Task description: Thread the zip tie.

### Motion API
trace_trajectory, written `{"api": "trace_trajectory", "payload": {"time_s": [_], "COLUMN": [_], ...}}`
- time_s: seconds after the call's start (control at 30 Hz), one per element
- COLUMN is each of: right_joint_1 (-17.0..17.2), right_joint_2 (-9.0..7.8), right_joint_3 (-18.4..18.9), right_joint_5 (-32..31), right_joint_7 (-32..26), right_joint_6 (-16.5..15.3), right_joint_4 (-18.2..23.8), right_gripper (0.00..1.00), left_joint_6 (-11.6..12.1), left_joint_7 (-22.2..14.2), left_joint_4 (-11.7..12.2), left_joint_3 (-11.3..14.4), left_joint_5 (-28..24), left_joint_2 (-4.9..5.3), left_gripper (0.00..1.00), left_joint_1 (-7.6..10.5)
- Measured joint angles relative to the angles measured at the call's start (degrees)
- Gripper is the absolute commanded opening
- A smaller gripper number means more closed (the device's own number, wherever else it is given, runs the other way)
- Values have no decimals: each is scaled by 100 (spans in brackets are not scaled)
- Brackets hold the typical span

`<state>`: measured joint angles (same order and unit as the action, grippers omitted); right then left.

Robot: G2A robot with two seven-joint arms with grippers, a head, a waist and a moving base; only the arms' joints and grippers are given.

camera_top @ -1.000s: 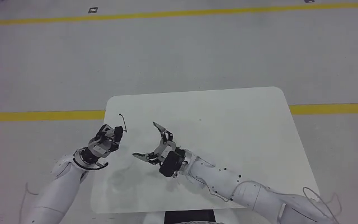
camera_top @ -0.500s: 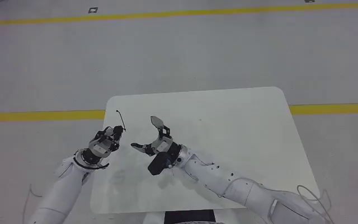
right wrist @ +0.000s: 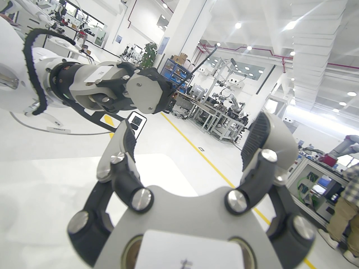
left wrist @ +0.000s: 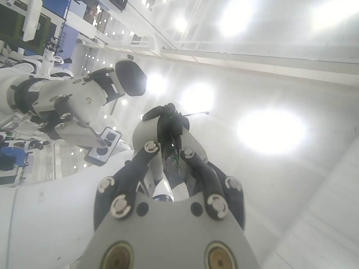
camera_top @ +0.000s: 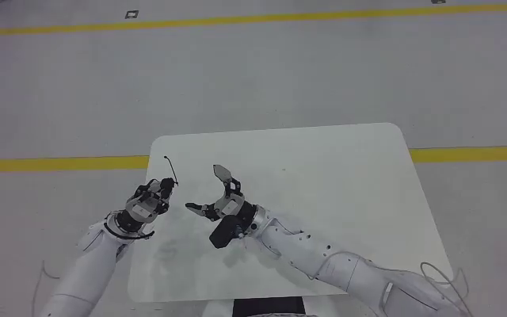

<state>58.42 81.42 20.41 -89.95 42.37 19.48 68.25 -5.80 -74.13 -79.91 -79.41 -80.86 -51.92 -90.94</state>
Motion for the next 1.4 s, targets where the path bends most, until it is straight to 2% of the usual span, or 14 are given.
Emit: {"api": "trace_trajectory", "payload": {"time_s": [1.07,1.4], "right_joint_1": [39,-81], "right_joint_2": [8,258], "right_joint_3": [25,-118], "right_joint_5": [0,0], "right_joint_7": [-103,-349], "right_joint_6": [0,0], "right_joint_4": [51,-84], "right_gripper": [100,100], "left_joint_6": [0,0], "left_joint_7": [0,0], "left_joint_4": [0,0], "left_joint_3": [0,0], "left_joint_5": [0,0], "left_joint_2": [0,0], "left_gripper": [0,0], "left_joint_1": [0,0]}}
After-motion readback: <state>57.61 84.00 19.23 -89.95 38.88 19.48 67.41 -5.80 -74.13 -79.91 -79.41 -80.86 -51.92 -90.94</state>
